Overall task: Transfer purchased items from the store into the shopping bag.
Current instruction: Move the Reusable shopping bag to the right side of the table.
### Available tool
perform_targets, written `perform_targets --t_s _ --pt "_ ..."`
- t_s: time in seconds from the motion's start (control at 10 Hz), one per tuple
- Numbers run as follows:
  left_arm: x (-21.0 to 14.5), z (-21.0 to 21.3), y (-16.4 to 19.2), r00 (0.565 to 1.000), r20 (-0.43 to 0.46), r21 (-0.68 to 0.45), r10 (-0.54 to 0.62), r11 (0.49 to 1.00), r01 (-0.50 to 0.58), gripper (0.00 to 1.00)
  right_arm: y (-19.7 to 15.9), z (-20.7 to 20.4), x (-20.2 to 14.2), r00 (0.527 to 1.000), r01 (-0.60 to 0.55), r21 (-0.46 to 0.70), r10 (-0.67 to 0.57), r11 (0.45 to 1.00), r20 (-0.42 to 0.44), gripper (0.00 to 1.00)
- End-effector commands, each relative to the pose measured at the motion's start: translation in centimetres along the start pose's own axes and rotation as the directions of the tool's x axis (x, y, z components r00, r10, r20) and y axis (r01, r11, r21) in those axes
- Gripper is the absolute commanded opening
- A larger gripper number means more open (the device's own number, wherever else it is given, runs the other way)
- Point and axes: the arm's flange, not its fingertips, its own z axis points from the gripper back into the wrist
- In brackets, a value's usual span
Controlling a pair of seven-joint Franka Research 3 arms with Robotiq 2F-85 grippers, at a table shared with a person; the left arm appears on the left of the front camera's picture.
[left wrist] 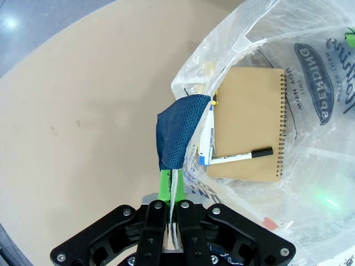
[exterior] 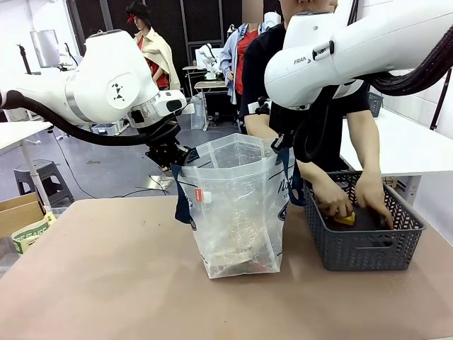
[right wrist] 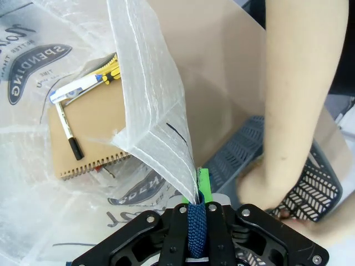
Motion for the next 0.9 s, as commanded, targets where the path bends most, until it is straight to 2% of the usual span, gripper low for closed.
perform_targets --t_s 0.0,0.8 --pt "-0.13 0.05 0.24 1.0 0.001 0.002 0.004 1.0 -0.004 0.0 -0.17 0.02 -0.07 1.0 0.004 -0.001 -0.004 1.0 0.0 0.0" --pt "-0.13 0.05 0.24 1.0 0.001 0.002 0.004 1.0 -0.004 0.0 -0.17 0.02 -0.07 1.0 0.004 -0.001 -0.004 1.0 0.0 0.0"
